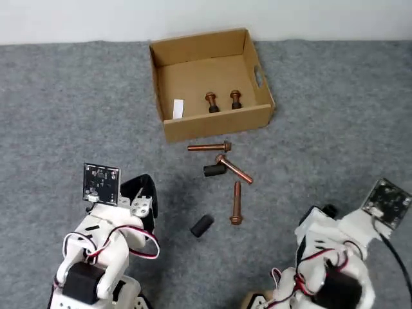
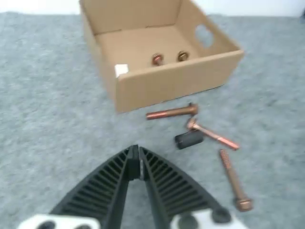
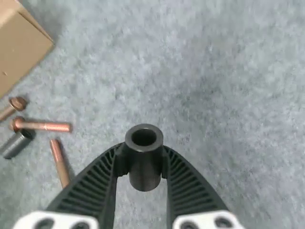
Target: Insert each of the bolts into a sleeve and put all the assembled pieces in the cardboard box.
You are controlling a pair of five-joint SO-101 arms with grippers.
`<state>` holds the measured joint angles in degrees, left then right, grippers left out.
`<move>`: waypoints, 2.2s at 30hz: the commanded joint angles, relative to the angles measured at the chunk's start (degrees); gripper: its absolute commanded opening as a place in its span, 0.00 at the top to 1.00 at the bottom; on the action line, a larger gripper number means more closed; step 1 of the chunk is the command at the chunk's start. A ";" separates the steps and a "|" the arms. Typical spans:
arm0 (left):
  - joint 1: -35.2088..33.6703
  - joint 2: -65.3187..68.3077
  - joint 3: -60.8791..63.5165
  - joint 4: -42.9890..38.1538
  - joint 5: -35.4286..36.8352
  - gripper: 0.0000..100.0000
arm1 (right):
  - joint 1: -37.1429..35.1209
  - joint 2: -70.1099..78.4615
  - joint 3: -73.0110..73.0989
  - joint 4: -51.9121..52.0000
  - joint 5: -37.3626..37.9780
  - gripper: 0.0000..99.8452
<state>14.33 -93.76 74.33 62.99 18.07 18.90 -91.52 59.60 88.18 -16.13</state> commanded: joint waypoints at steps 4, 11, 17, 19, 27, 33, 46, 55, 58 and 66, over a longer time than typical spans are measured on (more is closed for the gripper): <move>2.02 15.65 -13.49 0.00 5.01 0.99 | 0.75 -10.95 2.55 -2.86 2.90 0.99; 8.18 46.86 -36.53 0.97 12.22 0.99 | 0.75 -12.00 4.13 -3.12 3.16 0.99; 11.60 68.75 -49.63 2.11 12.92 0.99 | 0.75 -11.82 6.33 -2.95 4.13 0.99; 11.96 75.34 -54.02 2.02 17.49 0.99 | 0.75 -12.09 6.33 -2.86 4.13 0.99; 13.27 96.88 -69.85 2.20 28.04 0.99 | 0.75 -12.35 6.33 -2.68 4.13 0.99; 17.85 105.23 -78.20 6.77 31.12 0.96 | 0.75 -12.35 6.33 -2.68 4.13 0.99; 21.54 120.18 -88.84 11.43 32.53 0.79 | 0.75 -12.35 6.33 -2.68 4.13 0.99; 17.93 130.20 -95.78 11.69 32.53 0.79 | 0.75 -12.35 6.33 -2.59 4.13 0.99; 16.18 133.01 -97.63 11.69 32.53 0.79 | 0.75 -12.35 6.33 -2.33 4.13 0.99; 13.45 137.23 -99.56 11.78 32.53 0.79 | 0.75 -12.35 6.33 -2.33 4.13 0.99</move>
<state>29.45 43.03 -24.04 73.80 50.07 18.90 -103.47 66.20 86.59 -12.62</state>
